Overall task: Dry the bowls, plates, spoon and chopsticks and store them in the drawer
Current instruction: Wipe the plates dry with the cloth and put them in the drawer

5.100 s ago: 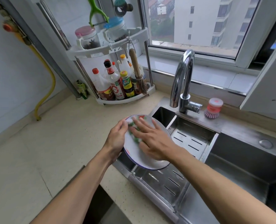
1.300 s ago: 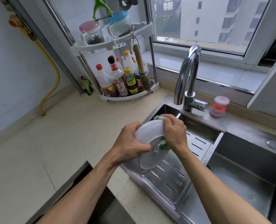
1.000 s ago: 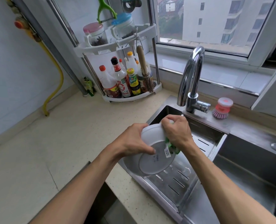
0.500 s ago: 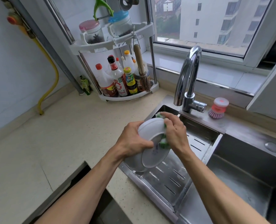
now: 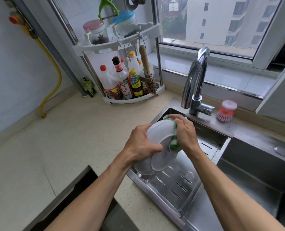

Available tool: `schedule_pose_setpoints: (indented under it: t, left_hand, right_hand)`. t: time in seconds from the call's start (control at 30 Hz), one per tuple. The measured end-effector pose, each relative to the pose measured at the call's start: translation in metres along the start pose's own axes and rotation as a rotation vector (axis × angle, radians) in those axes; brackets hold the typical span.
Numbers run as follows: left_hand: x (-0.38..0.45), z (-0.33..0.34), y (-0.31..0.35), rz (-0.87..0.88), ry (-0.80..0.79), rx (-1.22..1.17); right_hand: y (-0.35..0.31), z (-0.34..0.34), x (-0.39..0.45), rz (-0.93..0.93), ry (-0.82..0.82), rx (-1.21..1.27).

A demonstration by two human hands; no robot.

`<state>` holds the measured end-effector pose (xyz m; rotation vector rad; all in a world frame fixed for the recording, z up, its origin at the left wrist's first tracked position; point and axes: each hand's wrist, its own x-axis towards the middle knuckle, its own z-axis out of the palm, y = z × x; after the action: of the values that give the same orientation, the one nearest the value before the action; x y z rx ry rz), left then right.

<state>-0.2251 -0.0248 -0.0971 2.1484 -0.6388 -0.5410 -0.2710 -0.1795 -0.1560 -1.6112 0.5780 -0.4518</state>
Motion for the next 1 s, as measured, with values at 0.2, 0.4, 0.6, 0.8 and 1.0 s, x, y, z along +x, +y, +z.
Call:
schedule_pose_setpoints:
  t: [0.2,0.4,0.6,0.8,1.0]
  left_hand:
    - [-0.002,0.006,-0.002,-0.016,-0.012,-0.009]
    - [-0.014,-0.009,0.004,0.035,0.014,-0.237]
    - [-0.003,-0.016,0.004,-0.078,-0.276,-0.003]
    - [-0.001,-0.003,-0.007,-0.085,-0.184,0.033]
    - [-0.004,-0.002,-0.007,-0.036,-0.111,0.045]
  right_hand:
    - [-0.007,0.014,-0.012,-0.131,0.018,-0.026]
    - [-0.002,-0.014,-0.004,0.209,0.135,0.178]
    - [-0.017,-0.010,-0.007,0.019,-0.124,-0.150]
    - [-0.016,0.016,-0.035,-0.350,-0.124,-0.305]
    - [0.011,-0.001,-0.012,-0.057,-0.069,-0.080]
